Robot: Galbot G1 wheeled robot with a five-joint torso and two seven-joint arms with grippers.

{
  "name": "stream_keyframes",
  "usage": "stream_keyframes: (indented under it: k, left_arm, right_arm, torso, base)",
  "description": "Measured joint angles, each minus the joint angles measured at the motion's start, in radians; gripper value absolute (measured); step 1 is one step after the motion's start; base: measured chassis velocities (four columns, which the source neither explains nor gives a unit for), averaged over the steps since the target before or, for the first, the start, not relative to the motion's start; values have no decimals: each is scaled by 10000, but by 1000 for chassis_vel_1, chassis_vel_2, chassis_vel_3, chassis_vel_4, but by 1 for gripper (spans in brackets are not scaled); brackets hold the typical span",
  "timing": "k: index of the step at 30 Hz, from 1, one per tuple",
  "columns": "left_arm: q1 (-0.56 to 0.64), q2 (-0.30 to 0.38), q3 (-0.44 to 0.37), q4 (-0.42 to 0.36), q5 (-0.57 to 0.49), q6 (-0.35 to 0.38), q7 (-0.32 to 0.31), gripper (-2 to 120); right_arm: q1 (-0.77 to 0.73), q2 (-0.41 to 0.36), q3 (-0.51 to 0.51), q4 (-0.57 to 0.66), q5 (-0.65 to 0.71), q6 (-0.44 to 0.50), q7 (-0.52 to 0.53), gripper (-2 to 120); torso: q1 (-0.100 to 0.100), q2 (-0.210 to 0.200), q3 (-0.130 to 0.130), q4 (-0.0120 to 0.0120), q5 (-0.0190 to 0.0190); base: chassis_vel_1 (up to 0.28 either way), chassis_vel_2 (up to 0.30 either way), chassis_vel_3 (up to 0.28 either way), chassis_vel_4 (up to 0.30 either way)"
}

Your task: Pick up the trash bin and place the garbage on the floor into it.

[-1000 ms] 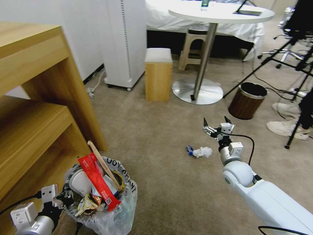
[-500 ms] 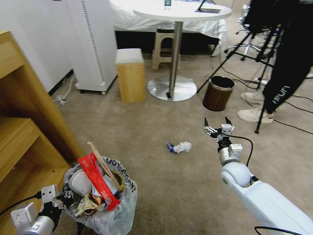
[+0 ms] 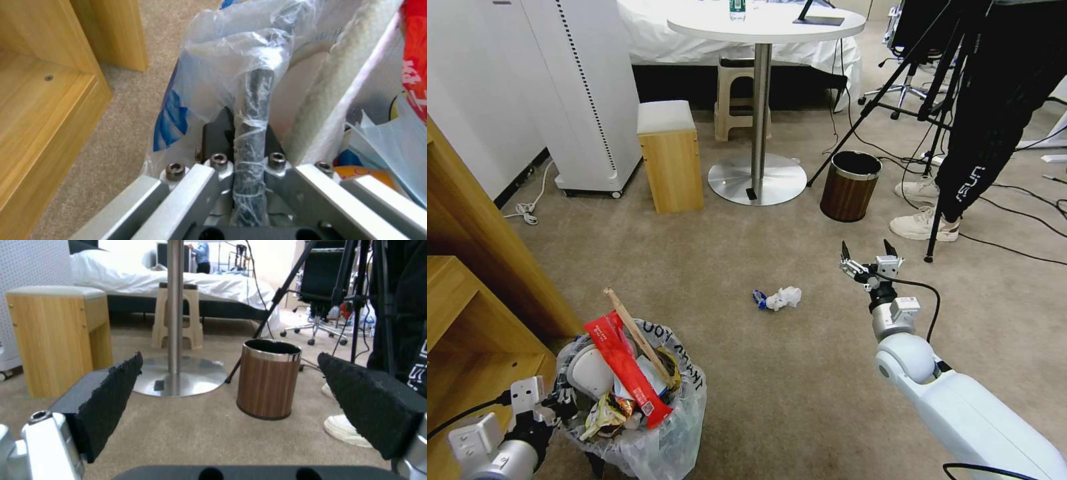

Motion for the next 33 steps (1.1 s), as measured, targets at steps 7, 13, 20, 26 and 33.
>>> stream_keyframes:
  k: [7, 13, 20, 26, 33]
  left_arm:
    - [55, 5, -37, -88, -5, -1, -1, 0]
    - [97, -7, -72, -156, -13, -29, -5, 0]
    - [104, -21, -129, -184, -24, -46, -5, 0]
    - [110, -13, -133, -185, -26, -73, -4, 0]
    - [81, -5, -124, -147, -28, -111, -3, 0]
  right_arm:
    - [-62, -2, 177, 114, 15, 2, -86, 100]
    - [-221, 19, 284, 163, -4, 2, -160, 100]
    - [-254, 22, 267, 200, -21, 2, -206, 100]
    - [-257, 29, 262, 199, -44, 5, -208, 100]
    - [-263, 59, 259, 150, -79, 39, -209, 100]
  torso:
    - [0, 0, 0, 1, -1]
    - [0, -1, 0, 1, 0]
    - [-1, 0, -1, 0, 0]
    - [0, 0, -1, 0, 0]
    - [0, -1, 2, 1, 1]
  base:
    - [0, 0, 0, 0]
    - [0, 0, 0, 0]
    - [-13, 8, 7, -4]
    - [-116, 97, 101, -94]
    - [-173, 154, 160, -156]
